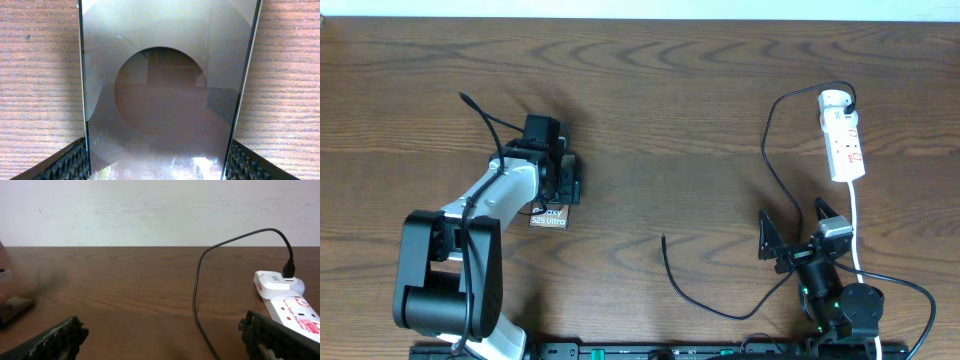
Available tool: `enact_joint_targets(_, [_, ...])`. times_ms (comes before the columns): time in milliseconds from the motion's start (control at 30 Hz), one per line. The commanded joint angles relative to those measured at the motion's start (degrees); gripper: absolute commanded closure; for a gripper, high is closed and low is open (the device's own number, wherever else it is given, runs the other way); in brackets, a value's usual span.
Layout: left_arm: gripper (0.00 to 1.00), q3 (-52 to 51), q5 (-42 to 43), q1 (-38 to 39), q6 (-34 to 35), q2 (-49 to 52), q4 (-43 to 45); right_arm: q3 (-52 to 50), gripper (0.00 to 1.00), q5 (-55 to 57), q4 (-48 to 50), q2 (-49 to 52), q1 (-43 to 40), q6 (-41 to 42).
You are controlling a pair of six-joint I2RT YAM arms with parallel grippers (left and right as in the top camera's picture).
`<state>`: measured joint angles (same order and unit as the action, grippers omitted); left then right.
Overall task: Plug charger to phone and switch on socket
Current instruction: 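Close the left gripper on the phone's top end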
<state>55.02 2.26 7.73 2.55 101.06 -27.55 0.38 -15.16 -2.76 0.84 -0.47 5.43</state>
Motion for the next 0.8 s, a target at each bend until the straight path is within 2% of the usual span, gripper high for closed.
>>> enact_joint_targets(0, [0.21,0.39,0.28,0.02,-0.37,1.51,-0.37,-0.07,0.01,0.22,-0.26,-0.35,0.79,-0.33])
enact_joint_targets(767, [0.23,0.39,0.26,0.02,-0.39,1.49,-0.39,-0.07,0.01,0.22,-0.28,-0.35,0.79,-0.33])
